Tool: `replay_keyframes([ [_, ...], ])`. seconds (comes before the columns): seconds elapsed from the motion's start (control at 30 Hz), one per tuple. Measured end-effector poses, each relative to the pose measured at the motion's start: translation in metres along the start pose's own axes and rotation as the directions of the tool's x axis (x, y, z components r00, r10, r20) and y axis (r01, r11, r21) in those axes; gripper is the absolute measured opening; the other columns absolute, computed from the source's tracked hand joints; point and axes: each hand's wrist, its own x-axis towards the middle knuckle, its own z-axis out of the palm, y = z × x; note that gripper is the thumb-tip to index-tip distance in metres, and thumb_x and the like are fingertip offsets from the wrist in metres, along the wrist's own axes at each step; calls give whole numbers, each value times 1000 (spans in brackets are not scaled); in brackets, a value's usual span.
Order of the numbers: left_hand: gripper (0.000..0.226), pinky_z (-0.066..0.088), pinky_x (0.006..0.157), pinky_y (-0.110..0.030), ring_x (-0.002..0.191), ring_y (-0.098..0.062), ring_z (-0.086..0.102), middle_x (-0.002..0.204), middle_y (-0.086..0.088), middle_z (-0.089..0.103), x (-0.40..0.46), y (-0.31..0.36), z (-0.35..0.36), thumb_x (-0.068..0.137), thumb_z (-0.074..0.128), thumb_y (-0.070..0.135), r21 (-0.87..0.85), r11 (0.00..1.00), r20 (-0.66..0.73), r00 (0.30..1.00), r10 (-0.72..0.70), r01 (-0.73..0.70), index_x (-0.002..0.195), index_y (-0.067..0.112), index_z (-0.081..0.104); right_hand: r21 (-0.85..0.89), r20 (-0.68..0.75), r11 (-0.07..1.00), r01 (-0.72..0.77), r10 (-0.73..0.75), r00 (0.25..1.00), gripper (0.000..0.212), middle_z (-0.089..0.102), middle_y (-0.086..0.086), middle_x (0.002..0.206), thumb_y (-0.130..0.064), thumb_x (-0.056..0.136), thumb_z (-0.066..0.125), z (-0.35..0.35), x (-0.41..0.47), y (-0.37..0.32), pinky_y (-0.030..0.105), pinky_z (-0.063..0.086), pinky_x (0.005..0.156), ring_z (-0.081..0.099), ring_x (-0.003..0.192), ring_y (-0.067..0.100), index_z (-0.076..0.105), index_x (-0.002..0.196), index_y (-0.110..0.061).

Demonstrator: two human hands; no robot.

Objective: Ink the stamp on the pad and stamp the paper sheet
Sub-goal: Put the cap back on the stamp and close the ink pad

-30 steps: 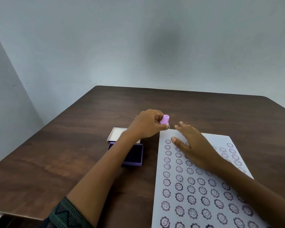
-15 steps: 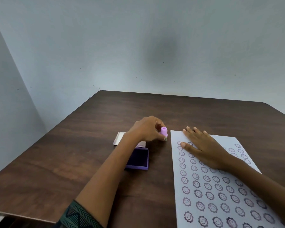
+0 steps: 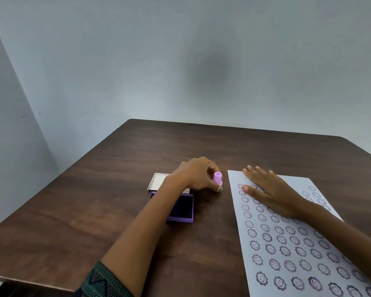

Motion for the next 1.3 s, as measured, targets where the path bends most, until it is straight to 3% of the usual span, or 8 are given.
replay_keyframes([
  [0.17,45,47,95,-43,99,-16,61,110,4,68,-1,-1,-2,73,74,44,-53,998,9,1000,16,-16,112,24,65,-1,7,1000,-7,7,1000,105,7,-7,156,-86,58,-5,0,0,-1,34,1,114,6,144,13,9,144,-28],
  [0.33,42,50,88,-29,96,-12,59,104,6,64,-13,-7,-10,83,64,45,-225,973,-175,984,6,-46,117,20,61,143,48,988,-59,53,997,77,12,-2,157,-70,79,15,-11,0,-9,40,6,116,8,144,18,18,143,-27],
  [0.4,39,49,87,-28,98,-10,59,103,11,63,-25,-14,-12,84,61,46,-263,963,-248,969,-7,-60,117,24,61,218,-22,974,-57,63,998,72,21,0,155,-65,79,21,-18,5,-17,44,15,114,17,142,20,28,140,-27],
  [0.67,66,33,107,-34,120,-1,45,123,22,57,-111,-55,-23,60,52,77,-157,987,-357,931,-74,18,117,42,59,188,-294,938,290,-228,928,27,60,2,121,-22,91,50,-53,32,-100,21,27,89,46,108,10,59,115,-15],
  [0.8,83,27,110,-33,123,-2,37,128,24,48,-141,-75,-23,46,60,82,-134,984,-301,942,-151,115,121,47,51,31,-167,932,360,-350,922,25,65,8,114,-15,90,48,-45,55,-138,24,33,86,54,105,22,64,109,-9],
  [0.87,96,25,110,-29,125,0,35,127,28,45,-150,-82,-17,37,60,88,-98,989,-293,946,-139,115,123,47,49,-37,-56,936,350,-352,934,27,63,10,114,-16,90,47,-35,66,-151,31,39,91,54,106,25,63,110,-8],
  [0.97,92,25,109,-27,126,2,33,126,33,42,-153,-86,-12,42,61,85,-39,995,-302,948,-102,95,124,47,48,-45,61,952,304,-301,952,28,60,11,116,-17,88,52,-22,78,-162,32,42,90,55,105,24,60,114,-9],
  [1.3,74,18,101,-26,124,3,27,127,33,40,-153,-90,-11,54,55,82,14,994,-264,959,-105,113,120,50,45,50,59,973,225,-228,972,23,61,8,98,4,82,51,-19,84,-164,20,35,59,47,80,13,60,101,-7],
])
